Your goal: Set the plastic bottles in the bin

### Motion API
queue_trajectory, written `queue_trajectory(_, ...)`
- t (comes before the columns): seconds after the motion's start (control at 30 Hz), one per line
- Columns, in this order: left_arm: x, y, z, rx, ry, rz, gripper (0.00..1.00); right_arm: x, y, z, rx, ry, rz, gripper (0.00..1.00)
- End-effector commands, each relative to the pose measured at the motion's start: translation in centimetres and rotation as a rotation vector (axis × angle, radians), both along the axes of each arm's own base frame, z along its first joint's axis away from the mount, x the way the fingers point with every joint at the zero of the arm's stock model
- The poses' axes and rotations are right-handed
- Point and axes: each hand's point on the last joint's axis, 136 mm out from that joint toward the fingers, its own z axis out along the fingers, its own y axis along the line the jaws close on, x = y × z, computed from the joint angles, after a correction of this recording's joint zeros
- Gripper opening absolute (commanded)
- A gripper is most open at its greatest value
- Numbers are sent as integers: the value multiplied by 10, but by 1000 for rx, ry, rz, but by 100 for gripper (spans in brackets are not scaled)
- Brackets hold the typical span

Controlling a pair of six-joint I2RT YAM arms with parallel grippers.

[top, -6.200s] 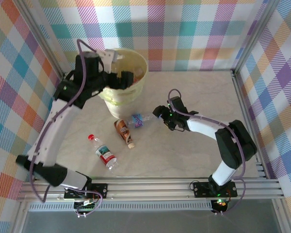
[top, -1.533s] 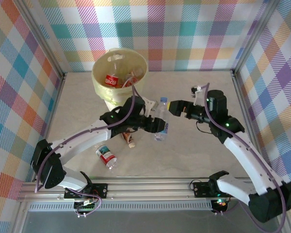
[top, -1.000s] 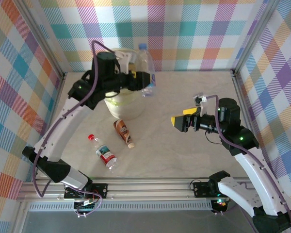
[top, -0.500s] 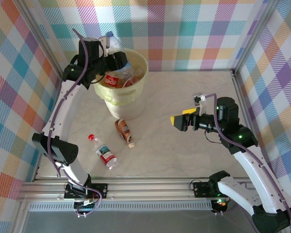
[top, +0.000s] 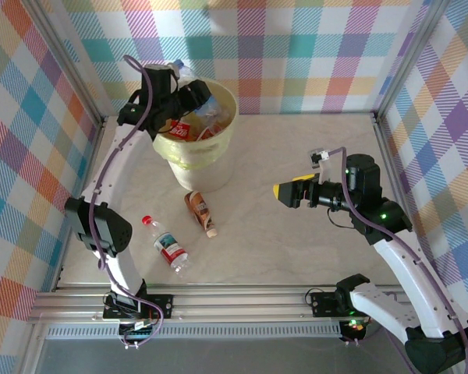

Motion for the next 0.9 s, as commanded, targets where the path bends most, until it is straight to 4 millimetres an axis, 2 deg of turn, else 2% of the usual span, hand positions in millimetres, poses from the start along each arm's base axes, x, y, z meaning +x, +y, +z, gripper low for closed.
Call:
queue_trajectory(0.0, 7, -15, -3, -23, 8, -9, 74, 2, -1, 16, 18, -31, -8, 100)
queue_trajectory(0.13, 9, -18, -8, -19, 28, -15, 79, 1, -1, 14, 18, -22, -8, 100)
queue_trajectory(0.33, 0, -13, 11, 36, -6, -32, 100, -2, 3, 3, 20, 6, 18, 100)
queue_trajectory(0.53, -20, -5, 44, 95, -79, -65, 100, -3, 15, -17, -3, 40, 36, 100)
queue_trajectory(0.67, -45, -3, 60, 124, -114, -125, 100, -3, 33, -41, -50, 74, 58, 99)
queue_trajectory(0.87, -106, -4, 57, 155, -136, -273, 100, -4, 69, -74, -123, 107, 91, 95)
